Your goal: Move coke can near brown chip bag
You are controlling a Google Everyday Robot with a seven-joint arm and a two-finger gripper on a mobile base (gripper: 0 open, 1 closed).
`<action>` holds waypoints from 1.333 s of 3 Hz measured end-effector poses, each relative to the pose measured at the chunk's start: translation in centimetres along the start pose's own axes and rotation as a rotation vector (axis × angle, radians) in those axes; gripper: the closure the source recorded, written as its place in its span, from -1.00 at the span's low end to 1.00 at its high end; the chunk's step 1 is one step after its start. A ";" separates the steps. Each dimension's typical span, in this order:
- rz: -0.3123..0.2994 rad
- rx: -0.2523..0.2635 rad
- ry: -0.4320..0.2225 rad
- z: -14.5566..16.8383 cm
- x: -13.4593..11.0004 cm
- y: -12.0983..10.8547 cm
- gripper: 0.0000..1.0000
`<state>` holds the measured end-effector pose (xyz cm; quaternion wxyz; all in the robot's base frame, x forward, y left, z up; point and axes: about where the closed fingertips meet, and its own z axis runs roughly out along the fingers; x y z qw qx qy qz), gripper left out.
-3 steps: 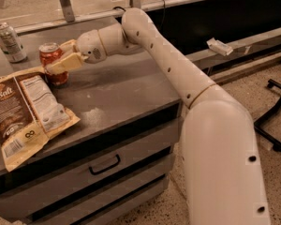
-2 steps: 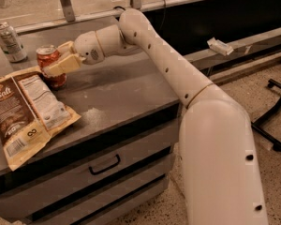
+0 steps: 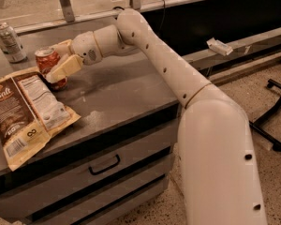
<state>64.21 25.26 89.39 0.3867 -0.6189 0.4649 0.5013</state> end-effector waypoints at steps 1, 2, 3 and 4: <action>0.000 0.000 0.000 0.0 0.0 0.0 -1.00; -0.021 0.005 -0.030 -1.5 0.0 0.7 -1.00; -0.030 0.058 -0.061 -4.9 0.2 2.2 -1.00; -0.030 0.058 -0.061 -4.9 0.2 2.2 -1.00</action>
Offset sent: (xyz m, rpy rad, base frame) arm -0.0029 -0.0490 0.0075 0.0897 -0.0349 -0.0130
